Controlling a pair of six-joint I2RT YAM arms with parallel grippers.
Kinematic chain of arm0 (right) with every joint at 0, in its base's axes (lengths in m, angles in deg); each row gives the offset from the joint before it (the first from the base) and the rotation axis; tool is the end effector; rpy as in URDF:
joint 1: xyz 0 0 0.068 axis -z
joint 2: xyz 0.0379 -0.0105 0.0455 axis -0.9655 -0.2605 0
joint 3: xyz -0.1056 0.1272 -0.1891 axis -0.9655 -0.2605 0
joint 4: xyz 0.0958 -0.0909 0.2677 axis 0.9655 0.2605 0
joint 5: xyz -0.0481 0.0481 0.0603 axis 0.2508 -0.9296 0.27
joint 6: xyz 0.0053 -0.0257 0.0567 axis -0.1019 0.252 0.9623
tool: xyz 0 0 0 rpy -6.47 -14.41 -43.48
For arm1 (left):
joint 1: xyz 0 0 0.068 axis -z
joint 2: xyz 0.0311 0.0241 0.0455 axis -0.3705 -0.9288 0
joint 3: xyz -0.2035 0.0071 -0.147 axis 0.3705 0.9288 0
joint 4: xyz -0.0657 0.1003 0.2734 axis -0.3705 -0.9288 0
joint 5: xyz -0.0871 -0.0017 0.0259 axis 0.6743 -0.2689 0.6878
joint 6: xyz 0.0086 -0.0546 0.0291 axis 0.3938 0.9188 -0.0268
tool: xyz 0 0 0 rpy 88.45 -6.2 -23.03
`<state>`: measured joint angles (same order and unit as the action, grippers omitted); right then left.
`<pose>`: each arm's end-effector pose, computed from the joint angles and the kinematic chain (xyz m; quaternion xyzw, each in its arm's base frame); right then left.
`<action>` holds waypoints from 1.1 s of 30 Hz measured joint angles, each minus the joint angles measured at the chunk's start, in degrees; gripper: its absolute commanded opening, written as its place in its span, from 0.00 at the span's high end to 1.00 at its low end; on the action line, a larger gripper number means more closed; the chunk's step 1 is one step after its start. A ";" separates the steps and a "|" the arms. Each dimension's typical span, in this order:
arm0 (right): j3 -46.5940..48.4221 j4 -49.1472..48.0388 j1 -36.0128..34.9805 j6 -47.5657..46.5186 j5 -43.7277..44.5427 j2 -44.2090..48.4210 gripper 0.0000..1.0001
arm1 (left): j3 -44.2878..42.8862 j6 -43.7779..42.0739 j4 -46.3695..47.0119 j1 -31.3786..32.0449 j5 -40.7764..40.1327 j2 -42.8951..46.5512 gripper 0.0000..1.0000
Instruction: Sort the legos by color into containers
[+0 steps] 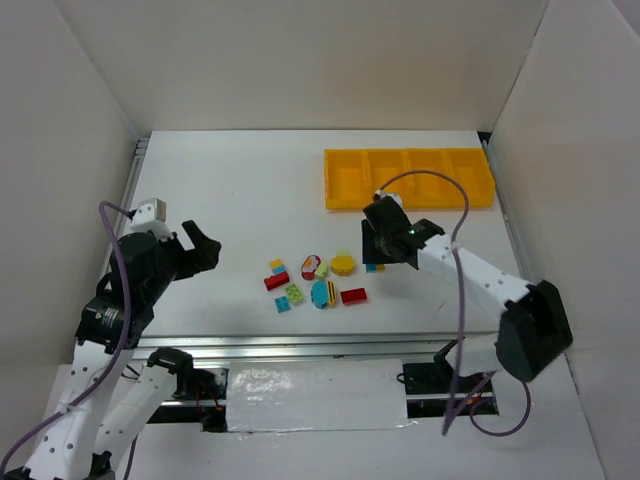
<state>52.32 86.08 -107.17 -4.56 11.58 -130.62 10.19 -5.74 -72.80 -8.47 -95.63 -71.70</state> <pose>0.2780 0.1624 0.1919 -0.0226 0.9566 0.0312 0.2888 0.1863 -0.0373 0.3412 -0.1683 0.8069 -0.1632 0.5421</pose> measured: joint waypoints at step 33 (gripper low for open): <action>0.37 -7.80 -30.86 3.52 2.78 17.16 1.00 | 12.11 33.20 46.40 26.08 26.97 -23.74 0.17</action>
<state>52.69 78.28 -138.04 -1.04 14.35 -113.46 22.30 27.46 -26.40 17.61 -68.66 -95.44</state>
